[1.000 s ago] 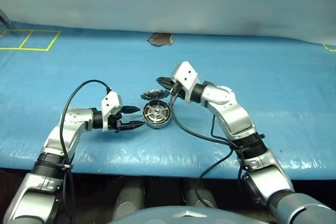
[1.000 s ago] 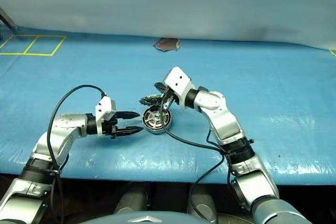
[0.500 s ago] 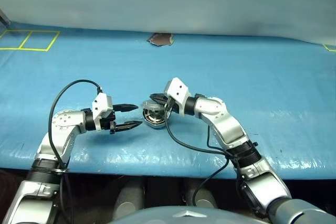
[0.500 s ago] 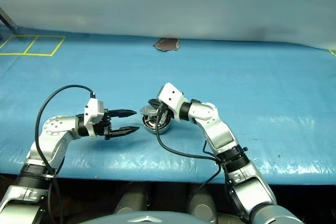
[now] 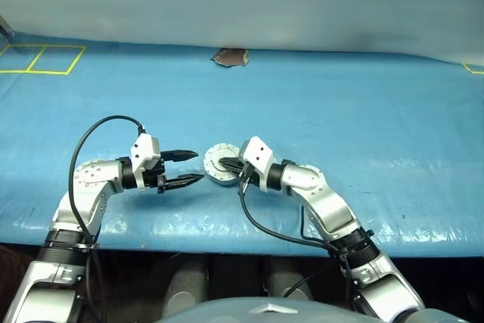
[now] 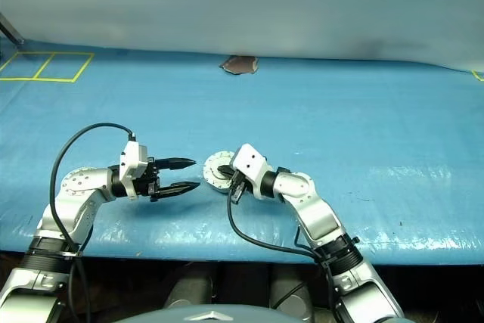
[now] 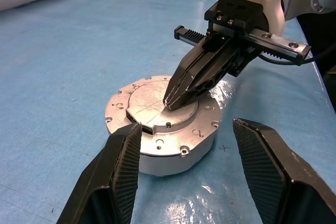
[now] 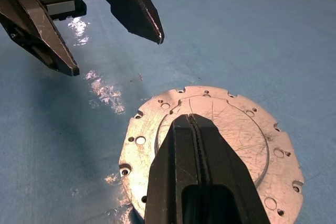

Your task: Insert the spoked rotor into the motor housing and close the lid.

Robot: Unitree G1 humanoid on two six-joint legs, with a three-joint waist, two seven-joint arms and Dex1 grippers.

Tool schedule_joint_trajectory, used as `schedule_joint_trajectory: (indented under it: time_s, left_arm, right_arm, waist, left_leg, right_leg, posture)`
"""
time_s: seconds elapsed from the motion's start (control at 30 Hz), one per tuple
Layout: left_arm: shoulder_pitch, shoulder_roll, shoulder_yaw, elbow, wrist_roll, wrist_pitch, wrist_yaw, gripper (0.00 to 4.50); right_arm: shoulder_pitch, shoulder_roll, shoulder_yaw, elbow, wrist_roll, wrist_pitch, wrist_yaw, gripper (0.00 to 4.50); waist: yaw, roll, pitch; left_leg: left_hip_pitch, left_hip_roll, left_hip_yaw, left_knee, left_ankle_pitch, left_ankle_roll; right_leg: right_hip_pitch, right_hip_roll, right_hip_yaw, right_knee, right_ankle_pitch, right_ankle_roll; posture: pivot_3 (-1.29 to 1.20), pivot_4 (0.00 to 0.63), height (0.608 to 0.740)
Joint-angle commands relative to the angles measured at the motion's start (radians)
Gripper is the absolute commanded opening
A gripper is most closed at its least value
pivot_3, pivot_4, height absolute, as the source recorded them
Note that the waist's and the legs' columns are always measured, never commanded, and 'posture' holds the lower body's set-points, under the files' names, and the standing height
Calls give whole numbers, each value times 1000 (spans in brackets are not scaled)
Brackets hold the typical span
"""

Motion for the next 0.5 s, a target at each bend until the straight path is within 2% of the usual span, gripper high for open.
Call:
schedule_joint_trajectory:
  time_s: [0.03,0.17,0.27,0.4,0.5]
  left_arm:
    - [-7,-19,11,-6,3,-10,20,2984]
    - [-9,-35,14,1,5,-22,30,2984]
    - [-13,-41,12,12,23,-52,41,2984]
    - [-17,-44,13,23,31,-76,41,2984]
    - [-24,-39,17,36,32,-80,36,3025]
  right_arm:
    - [27,18,17,33,-29,-31,-36,0]
    - [36,27,-5,16,-33,-58,-69,0]
    - [30,36,-37,-33,39,13,-46,0]
    - [9,49,-58,-56,58,43,-61,0]
    - [-10,58,-64,-52,73,64,-56,621]
  waist:
    - [0,0,0]
    - [0,0,0]
    - [2,0,0]
    - [3,0,0]
    - [2,0,0]
  left_leg:
    - [0,0,0,0,0,0]
    - [0,0,0,0,0,0]
    - [0,0,0,0,0,0]
    - [0,0,0,1,0,0]
    - [-1,0,0,0,0,0]
  right_leg:
    - [0,0,0,0,0,0]
    - [0,0,0,0,0,0]
    - [0,0,0,0,0,-1]
    - [0,0,0,0,0,-1]
    - [-1,0,0,0,0,-1]
  posture:
    - [0,150,740]
    - [0,150,740]
    - [0,150,740]
    - [0,150,740]
    - [0,150,740]
